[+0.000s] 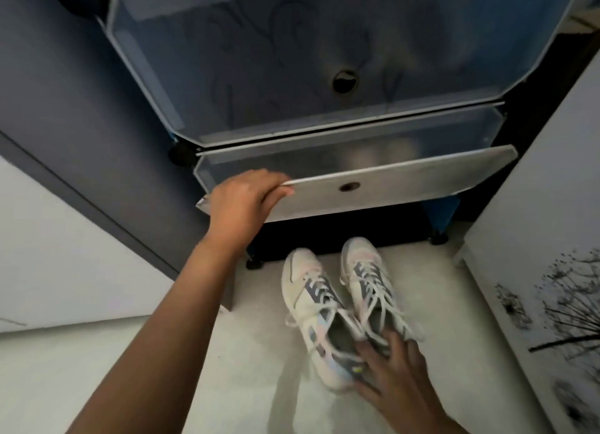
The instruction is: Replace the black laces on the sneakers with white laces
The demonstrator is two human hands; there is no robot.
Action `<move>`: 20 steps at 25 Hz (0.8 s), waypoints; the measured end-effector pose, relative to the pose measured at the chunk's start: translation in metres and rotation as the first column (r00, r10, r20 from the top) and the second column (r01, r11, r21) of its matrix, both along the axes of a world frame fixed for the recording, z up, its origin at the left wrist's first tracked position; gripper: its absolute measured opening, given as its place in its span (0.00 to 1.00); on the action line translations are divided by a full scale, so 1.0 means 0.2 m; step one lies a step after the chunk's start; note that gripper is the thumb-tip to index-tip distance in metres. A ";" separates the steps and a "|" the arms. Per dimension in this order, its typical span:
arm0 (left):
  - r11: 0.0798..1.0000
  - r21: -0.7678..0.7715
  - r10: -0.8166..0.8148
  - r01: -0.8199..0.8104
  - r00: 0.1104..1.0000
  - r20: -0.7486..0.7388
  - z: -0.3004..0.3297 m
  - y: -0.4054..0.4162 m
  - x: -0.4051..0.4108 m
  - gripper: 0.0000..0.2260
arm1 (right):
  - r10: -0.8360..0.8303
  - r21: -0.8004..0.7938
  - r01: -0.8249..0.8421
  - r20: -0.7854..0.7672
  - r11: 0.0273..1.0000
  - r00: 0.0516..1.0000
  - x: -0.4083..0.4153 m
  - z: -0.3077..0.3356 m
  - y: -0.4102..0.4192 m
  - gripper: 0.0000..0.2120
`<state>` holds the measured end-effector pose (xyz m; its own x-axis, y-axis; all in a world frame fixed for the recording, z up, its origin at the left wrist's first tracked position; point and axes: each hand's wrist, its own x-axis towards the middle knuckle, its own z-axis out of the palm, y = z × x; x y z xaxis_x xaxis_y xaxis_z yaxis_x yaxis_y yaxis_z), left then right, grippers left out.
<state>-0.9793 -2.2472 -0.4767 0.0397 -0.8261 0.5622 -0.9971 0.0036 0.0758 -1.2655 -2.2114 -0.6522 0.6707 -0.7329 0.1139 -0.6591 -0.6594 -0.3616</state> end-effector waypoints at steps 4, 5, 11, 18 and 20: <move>1.000 0.005 0.026 -0.026 0.994 -0.108 0.04 -0.06 0.03 0.14 | -0.050 0.025 0.053 -0.089 0.998 0.995 0.62 0.12 -0.40 0.27; 0.999 -0.040 0.015 -0.019 0.995 -0.096 0.01 -0.05 0.03 0.14 | -0.053 0.052 0.062 -0.154 0.997 0.987 0.74 0.09 -0.49 0.26; 0.991 -0.137 -0.001 -0.005 0.999 -0.046 -0.03 -0.09 0.05 0.13 | -0.114 0.000 0.119 -0.283 0.993 0.952 1.24 -0.24 -0.79 0.29; 0.991 -0.132 0.014 -0.020 0.999 -0.041 -0.11 0.05 -0.01 0.08 | -0.071 0.050 0.079 -0.136 0.996 0.988 1.15 -0.23 -0.73 0.23; 0.994 -0.106 -0.034 0.032 0.999 -0.017 -0.28 0.23 -0.12 0.03 | -0.139 0.160 0.128 0.061 0.979 0.988 0.85 -0.28 -0.56 0.19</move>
